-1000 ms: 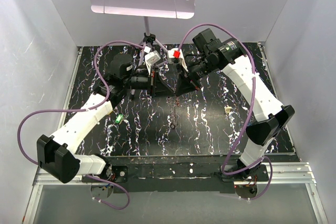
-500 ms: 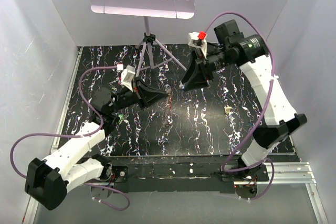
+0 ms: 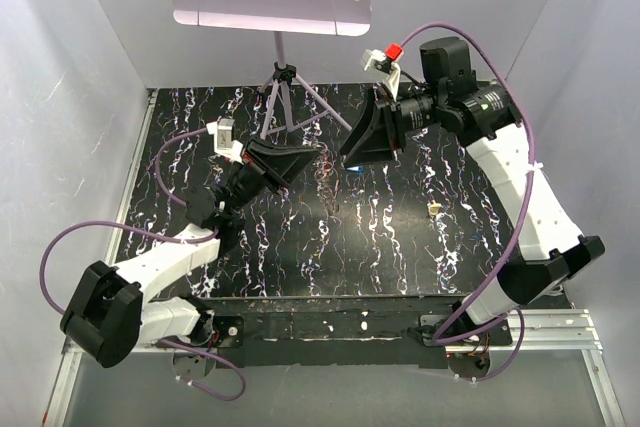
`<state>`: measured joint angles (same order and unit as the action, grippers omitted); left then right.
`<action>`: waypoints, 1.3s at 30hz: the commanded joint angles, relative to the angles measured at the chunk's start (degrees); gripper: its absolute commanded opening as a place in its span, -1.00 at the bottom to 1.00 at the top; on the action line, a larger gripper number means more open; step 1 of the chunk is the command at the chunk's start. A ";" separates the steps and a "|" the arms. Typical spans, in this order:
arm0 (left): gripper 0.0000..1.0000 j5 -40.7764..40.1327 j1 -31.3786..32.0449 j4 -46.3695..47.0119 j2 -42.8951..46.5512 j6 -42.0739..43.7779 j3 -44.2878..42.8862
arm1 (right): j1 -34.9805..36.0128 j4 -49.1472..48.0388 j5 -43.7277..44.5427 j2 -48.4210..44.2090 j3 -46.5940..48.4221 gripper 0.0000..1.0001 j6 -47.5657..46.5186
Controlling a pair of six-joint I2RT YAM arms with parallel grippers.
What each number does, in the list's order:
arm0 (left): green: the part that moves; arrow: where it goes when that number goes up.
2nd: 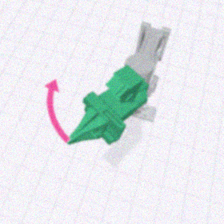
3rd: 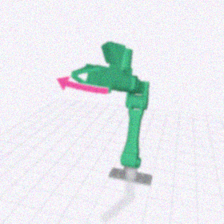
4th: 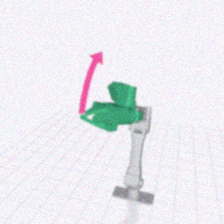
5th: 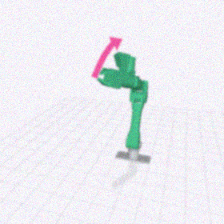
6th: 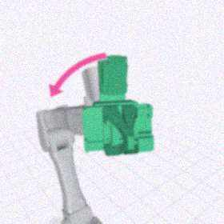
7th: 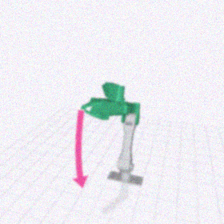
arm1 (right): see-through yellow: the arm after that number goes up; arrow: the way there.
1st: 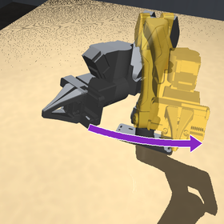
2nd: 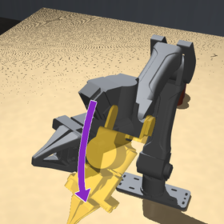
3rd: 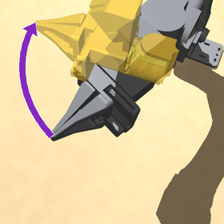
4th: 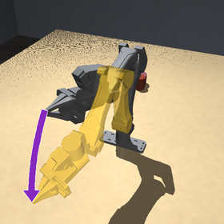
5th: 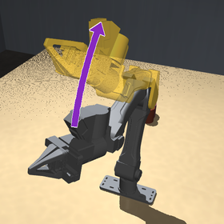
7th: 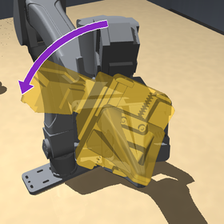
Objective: Put the keys on the keyring
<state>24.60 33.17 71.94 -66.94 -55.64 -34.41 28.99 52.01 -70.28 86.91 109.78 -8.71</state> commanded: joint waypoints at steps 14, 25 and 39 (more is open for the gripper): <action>-1.00 -2.89 1.64 8.39 -0.47 -1.32 -1.44 | 0.19 -7.36 4.19 2.47 -0.18 -0.14 4.49; -1.00 -2.72 1.73 8.56 -0.74 -1.40 -1.53 | 1.15 -7.01 6.30 4.49 0.70 -0.14 4.05; -1.00 -3.15 1.72 7.51 -0.48 -0.79 -1.45 | 1.94 -6.66 4.54 4.05 0.18 -0.61 3.09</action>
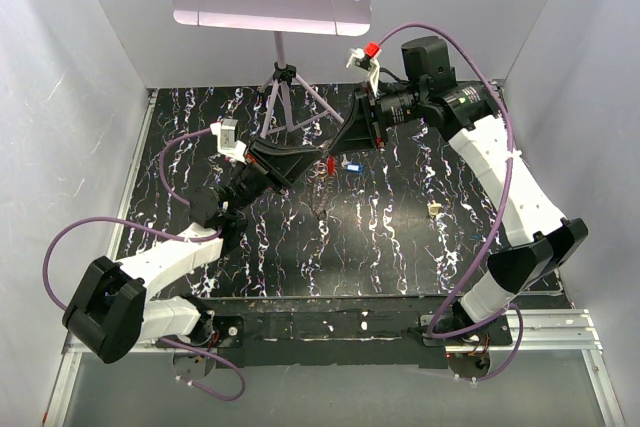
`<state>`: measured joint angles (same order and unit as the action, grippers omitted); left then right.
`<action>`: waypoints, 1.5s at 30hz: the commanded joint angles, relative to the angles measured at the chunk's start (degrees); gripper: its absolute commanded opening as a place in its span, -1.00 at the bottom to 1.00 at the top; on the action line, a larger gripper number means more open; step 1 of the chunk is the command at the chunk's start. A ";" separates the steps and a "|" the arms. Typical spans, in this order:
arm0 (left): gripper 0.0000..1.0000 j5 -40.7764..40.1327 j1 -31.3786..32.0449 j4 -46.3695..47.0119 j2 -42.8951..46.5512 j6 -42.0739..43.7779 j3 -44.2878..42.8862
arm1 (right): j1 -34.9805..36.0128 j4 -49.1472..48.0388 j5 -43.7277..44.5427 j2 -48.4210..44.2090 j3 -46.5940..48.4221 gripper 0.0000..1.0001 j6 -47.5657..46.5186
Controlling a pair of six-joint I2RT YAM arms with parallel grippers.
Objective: Put the keys on the keyring
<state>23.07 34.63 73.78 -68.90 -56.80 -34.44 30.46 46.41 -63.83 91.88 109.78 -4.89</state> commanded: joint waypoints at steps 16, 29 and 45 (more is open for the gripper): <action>-1.00 -3.65 0.26 7.08 1.93 0.72 -0.63 | 0.92 -2.29 -2.35 -1.26 -2.54 -0.97 0.57; -1.00 -2.51 0.26 11.21 -0.79 -0.68 -1.60 | 1.10 -10.54 -3.93 -1.52 -7.38 -0.97 10.49; -1.00 2.77 0.26 6.99 1.41 1.95 -0.28 | -1.89 -1.59 -7.09 -4.51 -2.47 -0.05 -2.32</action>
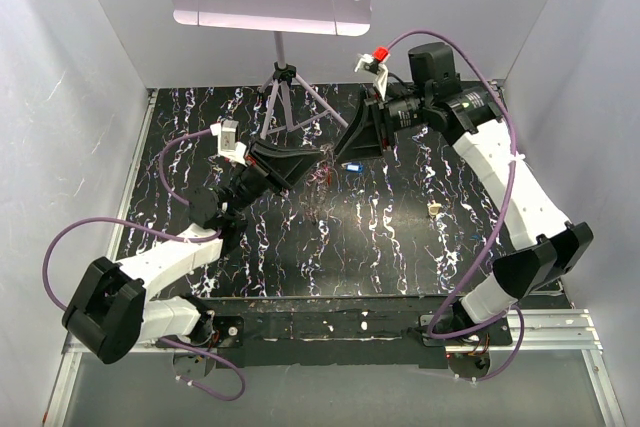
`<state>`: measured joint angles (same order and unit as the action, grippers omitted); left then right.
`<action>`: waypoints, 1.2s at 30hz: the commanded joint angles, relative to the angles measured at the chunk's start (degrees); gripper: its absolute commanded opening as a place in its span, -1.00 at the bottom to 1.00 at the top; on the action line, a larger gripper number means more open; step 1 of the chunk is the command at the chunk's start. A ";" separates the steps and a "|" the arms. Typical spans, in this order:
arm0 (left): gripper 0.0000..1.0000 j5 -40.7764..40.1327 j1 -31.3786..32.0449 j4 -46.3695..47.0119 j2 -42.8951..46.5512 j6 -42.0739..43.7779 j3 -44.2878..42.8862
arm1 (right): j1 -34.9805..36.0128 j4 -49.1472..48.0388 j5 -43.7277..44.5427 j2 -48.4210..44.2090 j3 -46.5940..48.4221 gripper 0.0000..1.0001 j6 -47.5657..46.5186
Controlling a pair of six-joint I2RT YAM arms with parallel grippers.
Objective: Put the keys on the keyring
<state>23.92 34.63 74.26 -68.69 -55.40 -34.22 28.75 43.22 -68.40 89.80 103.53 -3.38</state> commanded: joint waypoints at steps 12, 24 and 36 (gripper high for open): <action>-1.00 3.59 0.26 6.69 0.22 -0.41 -1.47 | 1.48 -0.59 0.11 -0.33 4.32 -0.06 -0.67; -1.00 2.18 0.26 5.63 1.10 0.55 -0.76 | 4.38 0.37 3.01 -0.41 2.30 -0.38 -1.72; -1.00 2.01 0.26 3.44 2.41 0.91 -0.41 | 5.17 3.79 5.56 -0.24 4.23 -0.97 -5.67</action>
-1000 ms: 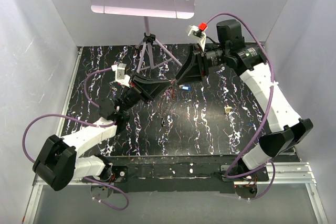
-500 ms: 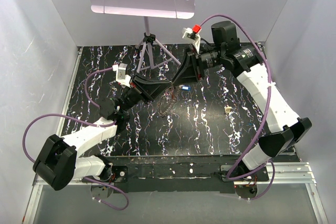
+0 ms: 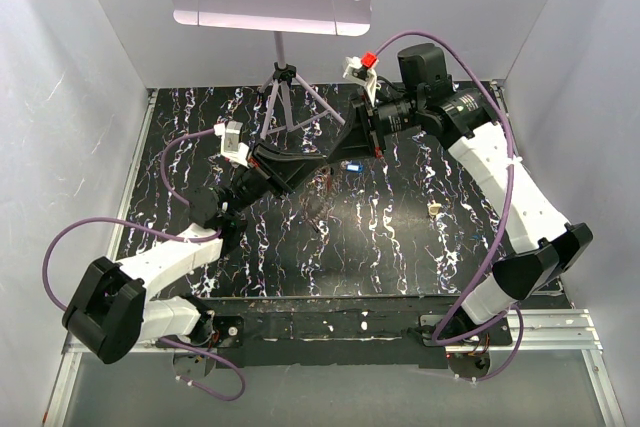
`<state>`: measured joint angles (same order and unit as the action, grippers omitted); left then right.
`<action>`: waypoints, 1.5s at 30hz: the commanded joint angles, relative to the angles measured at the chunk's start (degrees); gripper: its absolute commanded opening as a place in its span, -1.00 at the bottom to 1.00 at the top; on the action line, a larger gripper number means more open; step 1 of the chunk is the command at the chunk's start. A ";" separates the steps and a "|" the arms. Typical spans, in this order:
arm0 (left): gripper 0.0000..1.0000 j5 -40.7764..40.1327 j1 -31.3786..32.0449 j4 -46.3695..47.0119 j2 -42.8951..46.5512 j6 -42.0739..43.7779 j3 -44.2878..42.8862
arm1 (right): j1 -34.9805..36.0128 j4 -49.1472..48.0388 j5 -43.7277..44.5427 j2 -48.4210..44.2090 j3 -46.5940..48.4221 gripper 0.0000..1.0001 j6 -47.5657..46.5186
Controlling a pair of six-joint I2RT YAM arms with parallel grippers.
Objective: Put the keys on the keyring
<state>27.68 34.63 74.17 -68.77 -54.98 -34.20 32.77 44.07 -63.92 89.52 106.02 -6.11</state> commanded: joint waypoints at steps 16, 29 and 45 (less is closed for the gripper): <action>-0.20 12.12 -5.01 -36.24 16.12 9.78 -4.55 | 1.15 15.15 2.04 1.36 4.28 -0.97 -12.95; 0.21 28.38 -6.86 -83.31 7.52 43.37 -28.20 | 2.82 43.99 9.34 10.15 16.85 -0.97 -34.41; -0.07 33.84 -6.77 -80.15 0.83 44.00 -29.97 | 4.14 44.96 8.73 11.21 17.12 -0.97 -34.76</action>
<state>59.75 28.18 -6.81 -68.86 -11.97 -62.72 36.42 77.08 -52.84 100.75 120.44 -40.16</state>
